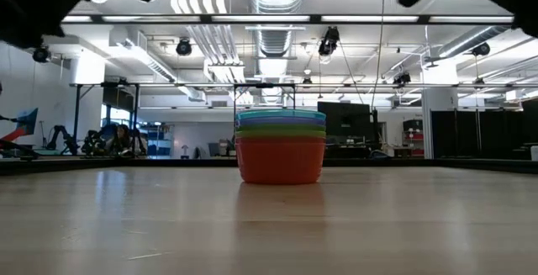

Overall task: Nest bowls inside each other
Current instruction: Return to Home Position

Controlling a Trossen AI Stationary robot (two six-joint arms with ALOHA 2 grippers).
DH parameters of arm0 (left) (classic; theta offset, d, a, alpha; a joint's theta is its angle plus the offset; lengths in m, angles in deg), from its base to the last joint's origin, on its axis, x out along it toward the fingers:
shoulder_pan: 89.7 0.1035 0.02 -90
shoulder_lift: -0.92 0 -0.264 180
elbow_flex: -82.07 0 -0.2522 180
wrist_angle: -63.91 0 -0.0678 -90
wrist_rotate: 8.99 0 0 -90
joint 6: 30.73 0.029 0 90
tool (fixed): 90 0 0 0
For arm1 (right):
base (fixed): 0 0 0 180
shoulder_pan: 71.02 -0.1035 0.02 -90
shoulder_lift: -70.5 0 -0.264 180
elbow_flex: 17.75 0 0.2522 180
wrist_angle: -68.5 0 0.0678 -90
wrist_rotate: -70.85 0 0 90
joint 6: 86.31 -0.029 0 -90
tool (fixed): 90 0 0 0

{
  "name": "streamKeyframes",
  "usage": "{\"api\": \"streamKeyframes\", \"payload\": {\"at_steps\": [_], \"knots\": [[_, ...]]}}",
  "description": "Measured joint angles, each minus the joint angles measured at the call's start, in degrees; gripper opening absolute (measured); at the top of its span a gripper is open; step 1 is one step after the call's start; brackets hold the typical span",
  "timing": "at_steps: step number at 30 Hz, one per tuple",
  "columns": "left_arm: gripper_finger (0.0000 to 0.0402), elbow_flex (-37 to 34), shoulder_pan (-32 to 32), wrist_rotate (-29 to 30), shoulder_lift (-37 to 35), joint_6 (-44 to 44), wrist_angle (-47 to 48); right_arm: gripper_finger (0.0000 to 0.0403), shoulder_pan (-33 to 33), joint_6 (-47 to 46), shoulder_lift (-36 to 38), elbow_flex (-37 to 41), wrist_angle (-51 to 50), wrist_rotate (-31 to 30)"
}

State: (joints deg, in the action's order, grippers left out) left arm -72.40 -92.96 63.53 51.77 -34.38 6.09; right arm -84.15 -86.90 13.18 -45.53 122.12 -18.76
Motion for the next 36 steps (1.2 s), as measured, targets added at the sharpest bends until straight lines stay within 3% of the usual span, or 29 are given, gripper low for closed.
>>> {"api": "streamKeyframes", "payload": {"at_steps": [6, 9, 12, 14, 17, 20, 23, 31, 34, 36], "knots": [[0.0067, -11.33, 5.97, 0.98, -17.69, -0.74, 0.88, 0.0009, 0.42, 0.81, 22.55, 10.07, 0.36, -0.51], [0.0067, -10.84, 9.0, 0.49, -26.76, -6.11, 13.09, 0.0009, 0.4, 3.19, 32.7, 13.59, -0.64, -2.58], [0.0067, -10.63, 11.52, 0.01, -34.47, -7.95, 21.57, 0.0009, 0.46, 6.33, 43.29, 12.13, -17.41, -11.83], [0.0067, -11.12, 12.81, 0.02, -39.48, -8.17, 27.51, 0.0009, 0.67, 8.17, 49.32, 9.55, -33.9, -18.19], [0.0067, -10.98, 13.97, -0.08, -45.89, -8.21, 35.86, 0.0009, 0.81, 5.8, 57.23, 6.17, -52.38, -17.5], [0.0067, -11.24, 14.21, -0.15, -50.31, -8.04, 45.07, 0.0009, 0.78, 1.54, 57.16, 5.88, -52.48, -11.96], [0.0067, -11.28, 14.4, 0.53, -48.44, -8.01, 50.48, 0.0009, 1.04, -0.96, 54.49, 7.96, -48.41, -9.45], [0.0067, -11.32, 14.57, 12.03, -42.86, -8.0, 53.58, 0.0008, 4.51, -5.37, 53.14, 13.57, -43.47, -7.5], [0.0067, -11.32, 14.57, 13.05, -40.76, -7.99, 53.51, 0.0008, 6.16, -7.59, 53.14, 13.43, -44.1, -5.72], [0.0067, -11.34, 14.57, 13.07, -39.39, -7.97, 53.79, 0.0008, 6.79, -7.96, 53.14, 13.46, -45.79, -8.66]]}}
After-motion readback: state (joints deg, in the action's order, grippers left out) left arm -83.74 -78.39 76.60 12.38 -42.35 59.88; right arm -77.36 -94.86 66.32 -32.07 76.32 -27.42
